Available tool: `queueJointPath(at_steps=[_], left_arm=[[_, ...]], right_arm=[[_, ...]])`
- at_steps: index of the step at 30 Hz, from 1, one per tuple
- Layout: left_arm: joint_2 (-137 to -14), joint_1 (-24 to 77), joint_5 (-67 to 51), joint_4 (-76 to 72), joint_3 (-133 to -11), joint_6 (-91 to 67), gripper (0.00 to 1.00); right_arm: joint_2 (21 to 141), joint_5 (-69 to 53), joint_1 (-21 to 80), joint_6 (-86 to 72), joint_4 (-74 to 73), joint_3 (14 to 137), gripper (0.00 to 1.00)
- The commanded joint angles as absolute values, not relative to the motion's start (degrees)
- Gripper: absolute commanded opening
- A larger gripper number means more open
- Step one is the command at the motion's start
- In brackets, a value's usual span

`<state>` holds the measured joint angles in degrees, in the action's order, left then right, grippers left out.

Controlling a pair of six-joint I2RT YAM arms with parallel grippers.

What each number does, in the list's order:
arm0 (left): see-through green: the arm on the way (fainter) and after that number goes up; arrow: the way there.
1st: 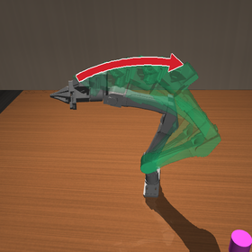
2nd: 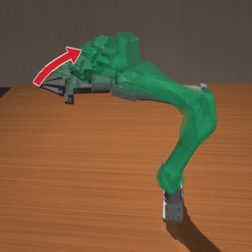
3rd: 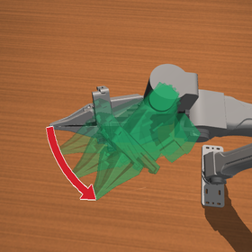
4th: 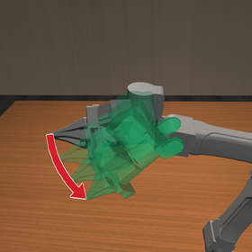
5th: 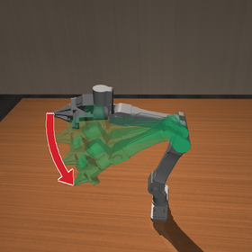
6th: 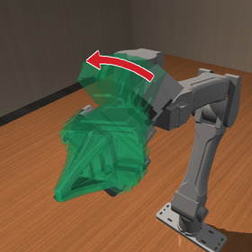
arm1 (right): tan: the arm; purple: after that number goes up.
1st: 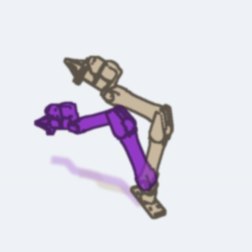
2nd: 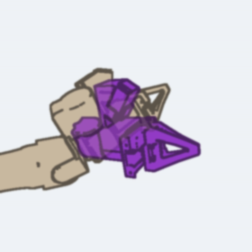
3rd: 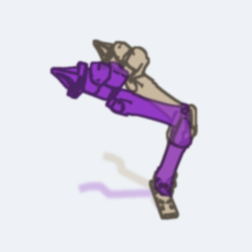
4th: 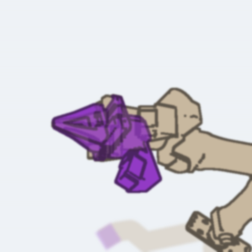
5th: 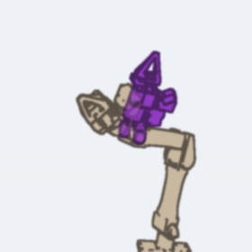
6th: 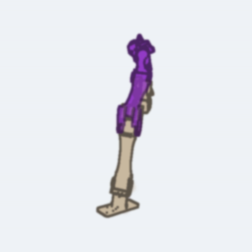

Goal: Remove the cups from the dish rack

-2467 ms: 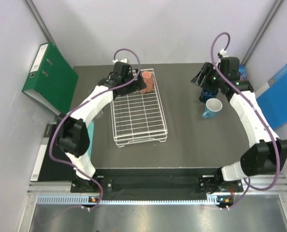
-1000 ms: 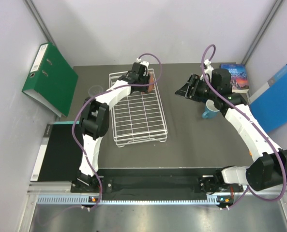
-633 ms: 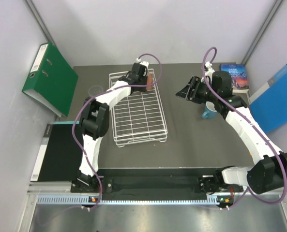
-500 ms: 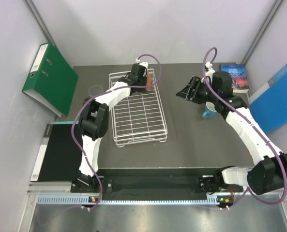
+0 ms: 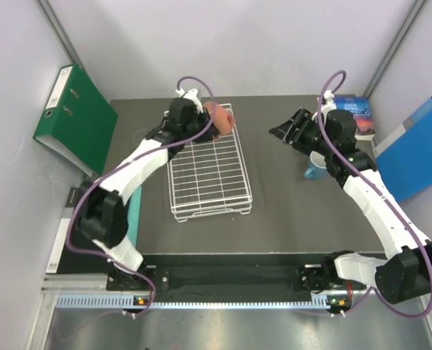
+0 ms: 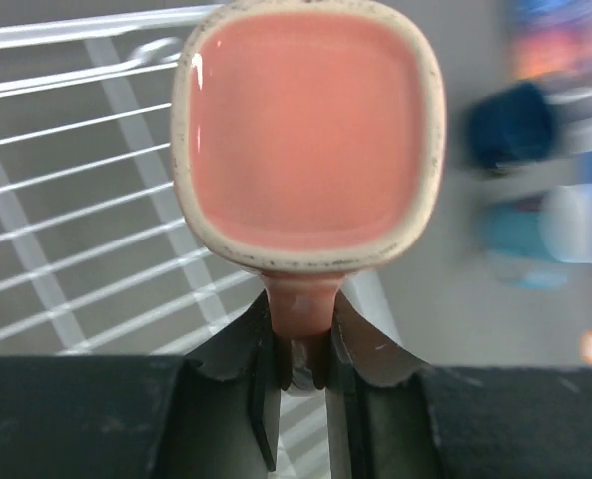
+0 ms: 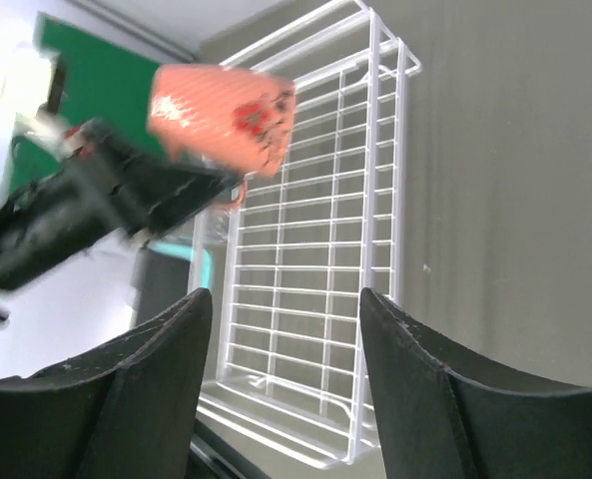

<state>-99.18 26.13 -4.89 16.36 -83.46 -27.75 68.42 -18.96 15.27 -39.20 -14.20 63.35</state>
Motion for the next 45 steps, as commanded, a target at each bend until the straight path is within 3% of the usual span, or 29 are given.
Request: queueJointPath(at_steps=[1, 5, 8, 28, 31, 34, 35, 39, 40, 42, 43, 45], left_arm=[[-87.2, 25.5, -23.2, -6.6, -75.6, -43.0, 0.00], [-82.6, 25.4, -33.8, -24.6, -66.9, -55.4, 0.00], [-81.0, 25.7, -36.4, -35.2, -61.8, -63.0, 0.00], [-76.1, 32.2, -38.6, -39.6, -55.1, -65.4, 0.00], [-76.1, 33.5, -38.9, -38.8, -54.5, -64.7, 0.00], [-76.5, 34.1, -39.4, -38.7, -53.4, -64.7, 0.00], [-76.4, 34.1, -39.1, -38.6, -52.8, -64.9, 0.00], [-76.3, 34.1, -37.5, -32.0, -53.7, -61.4, 0.00], [-76.5, 34.1, -37.6, -27.8, -55.1, -59.0, 0.03], [-77.2, 33.9, -38.1, -24.3, -56.8, -56.7, 0.20], [-77.3, 34.0, -37.7, -19.9, -58.2, -54.3, 0.44], [-77.2, 33.8, -34.6, -15.8, -59.1, -52.3, 0.63]], right_arm=[[65.7, -19.0, 15.9, -47.0, -3.1, 61.0, 0.62], [65.8, -29.0, 16.6, -49.7, 7.1, 59.4, 0.62], [63.6, -28.4, 19.0, -51.6, 13.0, 56.6, 0.65], [70.6, -26.7, 26.9, -52.0, 16.3, 60.9, 0.64], [72.2, -27.3, 27.4, -52.5, 17.9, 61.6, 0.57], [72.9, -27.2, 27.9, -52.4, 18.0, 61.8, 0.21], [72.7, -26.5, 27.9, -52.1, 17.8, 61.8, 0.04], [70.0, -23.6, 27.9, -49.8, 14.4, 61.0, 0.00], [69.2, -21.6, 27.9, -48.4, 12.4, 61.0, 0.00], [66.5, -18.4, 27.9, -46.5, 8.5, 61.5, 0.00], [65.4, -13.7, 27.8, -44.0, 6.4, 62.0, 0.00], [62.8, -7.3, 27.9, -40.9, -4.3, 65.5, 0.00]])
